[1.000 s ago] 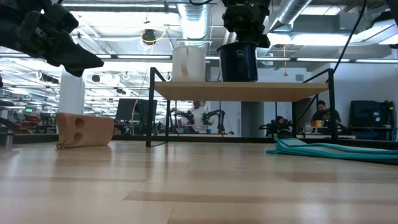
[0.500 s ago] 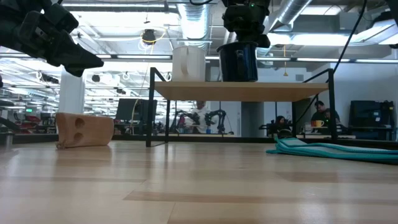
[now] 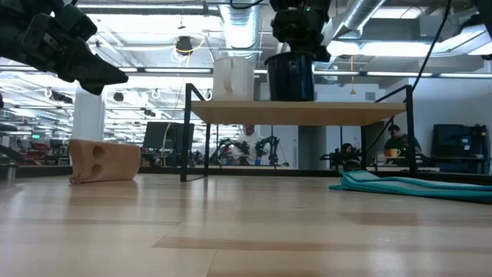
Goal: Stack small to large cups/mugs on shelf
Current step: Put the black mug on the shelf
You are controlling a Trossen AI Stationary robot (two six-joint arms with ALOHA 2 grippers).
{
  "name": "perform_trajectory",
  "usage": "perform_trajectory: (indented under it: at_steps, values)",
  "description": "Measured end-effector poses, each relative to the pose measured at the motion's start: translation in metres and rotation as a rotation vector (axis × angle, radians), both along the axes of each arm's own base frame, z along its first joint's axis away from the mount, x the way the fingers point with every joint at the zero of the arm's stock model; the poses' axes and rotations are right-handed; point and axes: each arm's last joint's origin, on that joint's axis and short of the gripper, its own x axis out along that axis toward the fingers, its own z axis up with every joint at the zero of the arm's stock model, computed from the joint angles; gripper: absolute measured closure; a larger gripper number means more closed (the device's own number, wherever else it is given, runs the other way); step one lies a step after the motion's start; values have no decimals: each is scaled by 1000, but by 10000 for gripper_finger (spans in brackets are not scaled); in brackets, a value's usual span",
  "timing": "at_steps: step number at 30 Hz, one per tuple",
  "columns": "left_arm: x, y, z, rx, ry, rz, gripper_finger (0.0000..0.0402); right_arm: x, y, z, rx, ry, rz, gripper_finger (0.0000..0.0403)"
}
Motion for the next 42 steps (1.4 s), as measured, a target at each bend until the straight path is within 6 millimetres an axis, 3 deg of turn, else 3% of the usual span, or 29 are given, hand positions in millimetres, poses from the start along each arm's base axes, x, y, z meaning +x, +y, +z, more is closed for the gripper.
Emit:
perform_trajectory:
  at_steps: [5, 17, 31, 42]
  values:
    - [0, 0, 0, -3, 0, 0, 333, 7, -3, -10, 11, 31, 14, 351]
    - [0, 0, 0, -3, 0, 0, 333, 3, -5, -9, 0, 34, 14, 349]
    - [0, 0, 0, -2, 0, 0, 333, 3, -5, -9, -3, 35, 14, 272]
    - [0, 0, 0, -2, 0, 0, 333, 2, -11, -9, -27, 37, -9, 251]
